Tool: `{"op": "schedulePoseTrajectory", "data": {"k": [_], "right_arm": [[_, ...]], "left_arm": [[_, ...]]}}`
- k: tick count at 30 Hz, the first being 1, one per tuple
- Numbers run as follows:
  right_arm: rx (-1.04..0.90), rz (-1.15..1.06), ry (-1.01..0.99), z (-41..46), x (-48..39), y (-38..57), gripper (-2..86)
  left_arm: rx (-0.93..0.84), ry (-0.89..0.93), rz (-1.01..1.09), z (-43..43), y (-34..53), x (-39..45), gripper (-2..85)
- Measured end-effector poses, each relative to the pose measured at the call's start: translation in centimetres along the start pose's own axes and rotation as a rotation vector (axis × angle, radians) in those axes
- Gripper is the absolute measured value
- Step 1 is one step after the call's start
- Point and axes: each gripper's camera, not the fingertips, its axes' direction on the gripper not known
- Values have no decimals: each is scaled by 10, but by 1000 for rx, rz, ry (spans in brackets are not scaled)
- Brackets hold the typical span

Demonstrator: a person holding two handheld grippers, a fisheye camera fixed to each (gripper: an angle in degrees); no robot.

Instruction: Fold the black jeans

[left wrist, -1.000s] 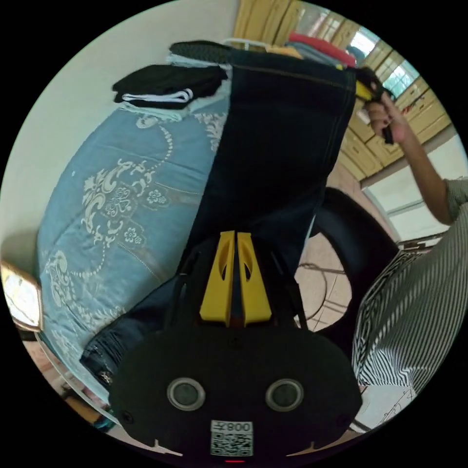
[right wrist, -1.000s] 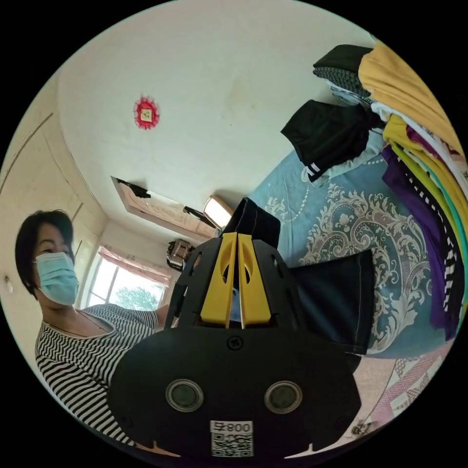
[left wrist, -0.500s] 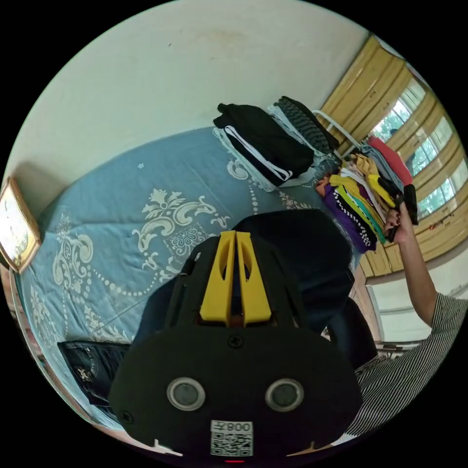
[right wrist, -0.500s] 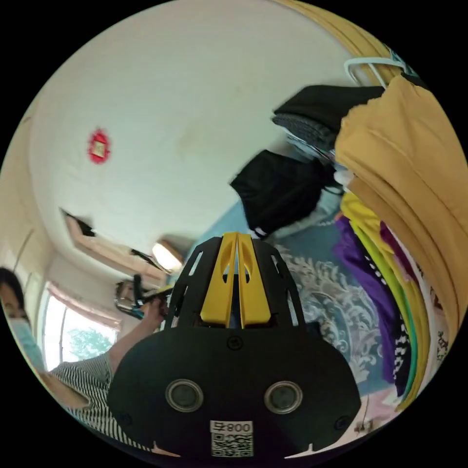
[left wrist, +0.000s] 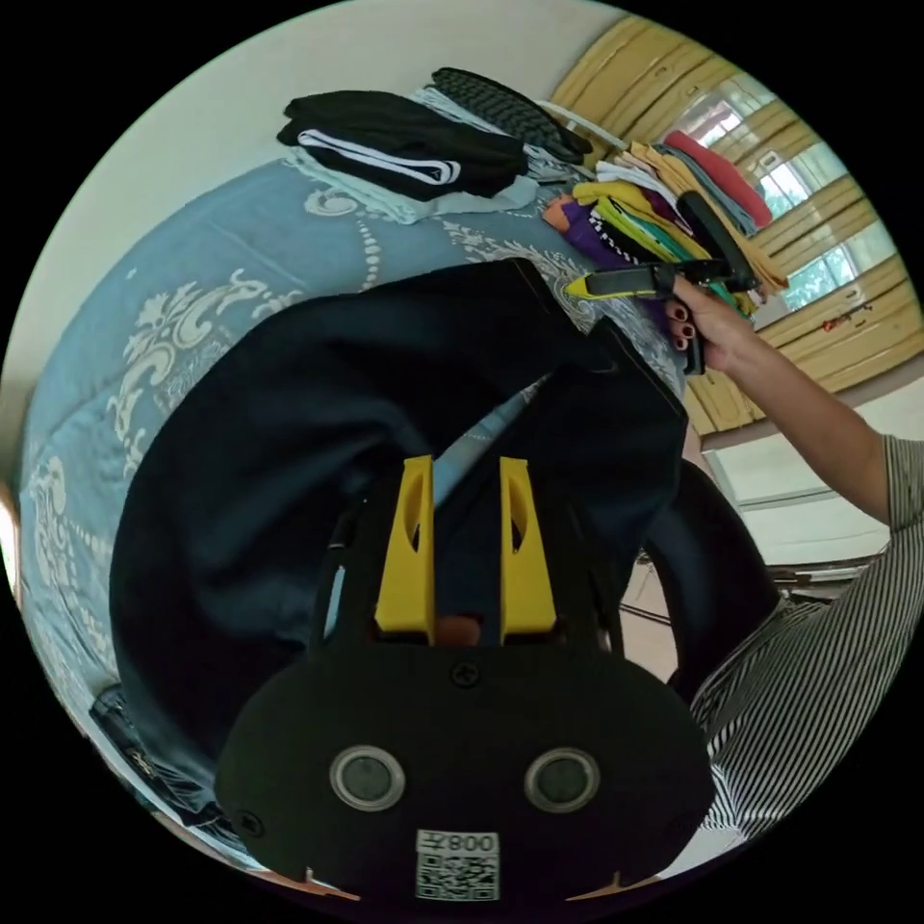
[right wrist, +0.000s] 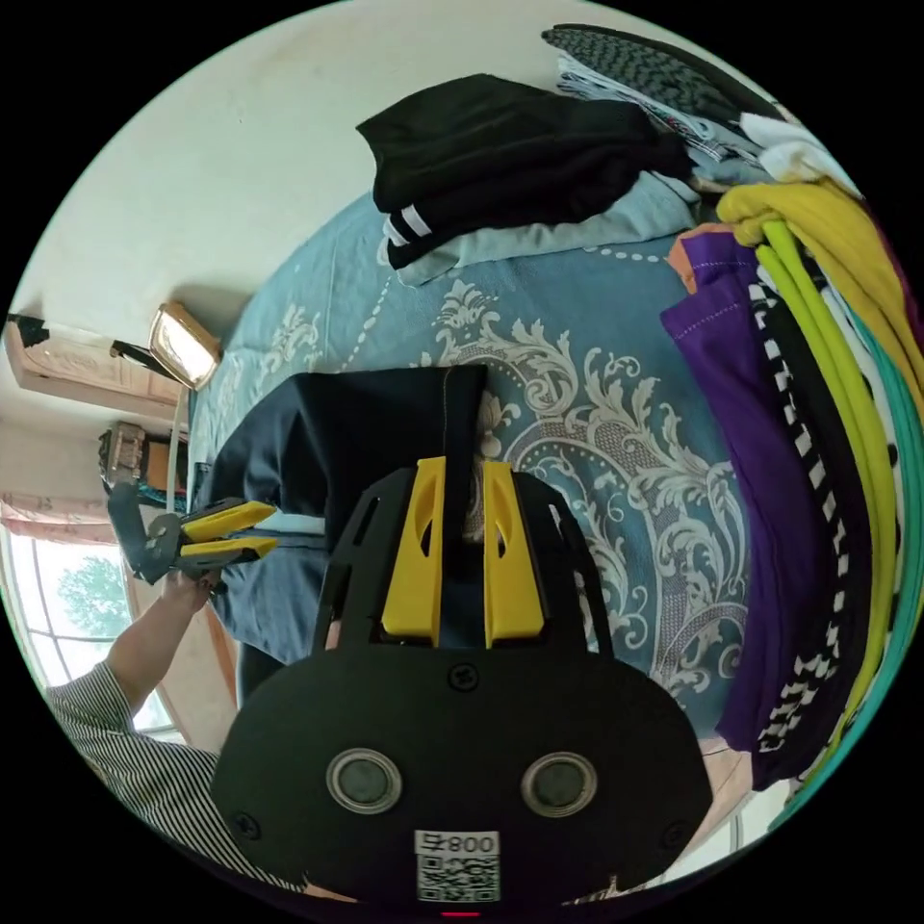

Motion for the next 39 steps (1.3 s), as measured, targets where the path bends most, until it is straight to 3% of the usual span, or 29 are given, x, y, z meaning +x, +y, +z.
{"op": "schedulePoseTrajectory", "data": {"k": [8,15,22,27,32,36,39], "right_arm": [[-16,46,70,23,-16,-15,66],[-82,-84,84,10,-36,-25,19],[97,-273,197,-93,-68,-62,9],[73,-285,265,-98,-67,-92,7],[-138,-150,314,-28,-33,-105,5],[-52,-166,286,-39,-23,-73,10],[-21,-162,179,-58,-9,-27,35]], "left_arm": [[-108,-218,153,46,-34,38,65],[-12,-67,-25,33,-19,22,18],[178,45,-32,0,-17,34,16],[137,-46,-47,23,-40,34,26],[-14,31,-56,68,-33,22,51],[81,151,-41,51,20,26,78],[44,135,-53,50,67,31,90]]}}
